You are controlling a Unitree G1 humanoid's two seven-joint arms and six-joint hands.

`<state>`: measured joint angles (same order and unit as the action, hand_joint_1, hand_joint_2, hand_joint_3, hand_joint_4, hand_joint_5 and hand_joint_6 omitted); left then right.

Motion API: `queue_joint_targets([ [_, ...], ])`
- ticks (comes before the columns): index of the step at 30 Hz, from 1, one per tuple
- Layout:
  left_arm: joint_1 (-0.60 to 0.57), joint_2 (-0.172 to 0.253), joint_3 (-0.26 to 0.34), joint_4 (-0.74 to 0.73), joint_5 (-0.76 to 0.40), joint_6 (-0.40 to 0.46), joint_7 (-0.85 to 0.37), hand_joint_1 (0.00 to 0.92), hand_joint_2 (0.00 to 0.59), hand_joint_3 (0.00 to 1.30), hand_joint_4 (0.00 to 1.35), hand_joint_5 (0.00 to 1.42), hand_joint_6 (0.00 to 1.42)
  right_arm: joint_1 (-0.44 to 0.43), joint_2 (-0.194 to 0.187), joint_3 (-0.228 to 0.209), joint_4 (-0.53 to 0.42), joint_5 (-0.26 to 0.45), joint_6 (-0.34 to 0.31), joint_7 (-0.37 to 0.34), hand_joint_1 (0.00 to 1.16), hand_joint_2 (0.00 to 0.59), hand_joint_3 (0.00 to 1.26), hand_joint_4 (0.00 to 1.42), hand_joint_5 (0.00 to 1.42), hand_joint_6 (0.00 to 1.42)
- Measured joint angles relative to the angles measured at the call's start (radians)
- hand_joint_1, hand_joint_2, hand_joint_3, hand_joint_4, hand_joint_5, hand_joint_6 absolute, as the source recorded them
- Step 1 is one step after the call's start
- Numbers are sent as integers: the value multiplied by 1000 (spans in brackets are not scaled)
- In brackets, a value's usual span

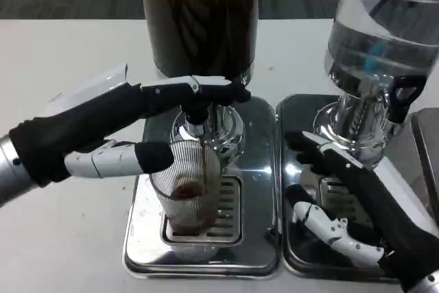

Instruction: Grasp the cup under the faucet to collect the drink, then remove the cup.

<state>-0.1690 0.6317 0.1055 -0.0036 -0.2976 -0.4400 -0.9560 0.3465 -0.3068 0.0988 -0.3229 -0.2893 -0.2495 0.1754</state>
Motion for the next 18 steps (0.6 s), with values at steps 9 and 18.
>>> queue_joint_targets([
  [9,1,2,-1,-2,0,0,1,0,43,224,117,159,90,-62,-18,38,15,12,39,82,494,235,0,0,17,98],
  [18,2,14,-1,-8,-3,0,1,0,52,224,123,159,90,-104,-19,80,64,13,62,113,531,208,0,0,0,53],
])
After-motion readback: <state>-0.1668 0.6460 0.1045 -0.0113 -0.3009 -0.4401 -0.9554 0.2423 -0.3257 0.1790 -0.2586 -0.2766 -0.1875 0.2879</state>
